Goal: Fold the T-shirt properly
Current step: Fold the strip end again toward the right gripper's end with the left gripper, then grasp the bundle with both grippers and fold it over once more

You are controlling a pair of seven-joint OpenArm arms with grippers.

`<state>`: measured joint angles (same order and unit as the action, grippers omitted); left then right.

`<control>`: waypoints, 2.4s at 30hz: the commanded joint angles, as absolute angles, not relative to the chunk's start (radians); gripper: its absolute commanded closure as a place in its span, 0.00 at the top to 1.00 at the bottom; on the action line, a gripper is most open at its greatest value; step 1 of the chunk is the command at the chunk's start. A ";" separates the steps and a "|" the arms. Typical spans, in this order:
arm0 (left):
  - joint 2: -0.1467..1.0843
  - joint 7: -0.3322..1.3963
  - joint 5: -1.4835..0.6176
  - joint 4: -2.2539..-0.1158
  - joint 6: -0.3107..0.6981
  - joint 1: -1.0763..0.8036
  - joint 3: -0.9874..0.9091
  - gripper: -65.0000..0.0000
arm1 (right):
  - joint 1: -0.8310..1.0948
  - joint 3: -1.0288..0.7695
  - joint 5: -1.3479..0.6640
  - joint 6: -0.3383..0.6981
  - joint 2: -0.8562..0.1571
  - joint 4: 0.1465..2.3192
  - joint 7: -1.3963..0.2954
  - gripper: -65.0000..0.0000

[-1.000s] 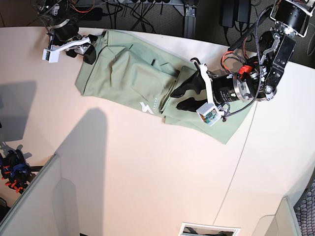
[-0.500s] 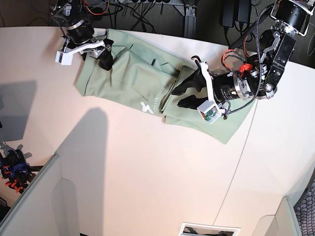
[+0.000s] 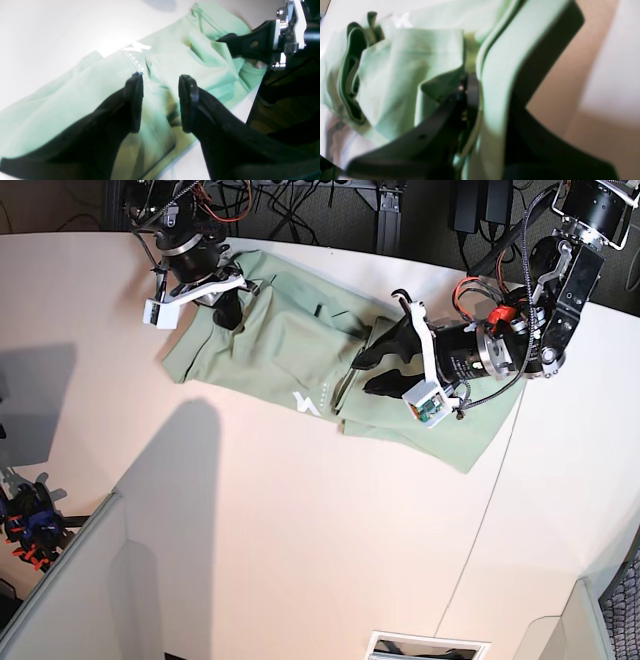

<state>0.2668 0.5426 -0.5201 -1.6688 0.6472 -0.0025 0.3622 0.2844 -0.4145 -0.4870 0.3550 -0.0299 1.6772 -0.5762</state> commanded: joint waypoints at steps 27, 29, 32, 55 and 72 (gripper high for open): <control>0.439 0.525 -0.583 -1.684 0.648 -0.104 0.113 0.41 | 0.226 -0.502 -0.572 0.365 -0.191 1.883 -0.626 0.00; 0.453 0.525 -0.583 -1.684 0.648 -0.117 0.113 0.41 | 0.203 -0.397 -0.525 0.364 -0.142 1.920 -0.625 0.00; 0.463 0.526 -0.584 -1.684 0.651 -0.117 0.113 0.41 | 0.167 -0.221 -0.409 0.364 -0.060 1.921 -0.625 0.00; 0.466 0.508 -0.516 -1.682 0.613 -0.118 0.103 0.41 | 0.039 0.216 -0.048 0.363 0.072 1.672 -0.423 0.61; 0.453 0.415 -0.489 -1.425 0.535 -0.041 0.079 0.41 | 0.039 0.216 0.075 0.276 0.073 1.626 -0.452 0.00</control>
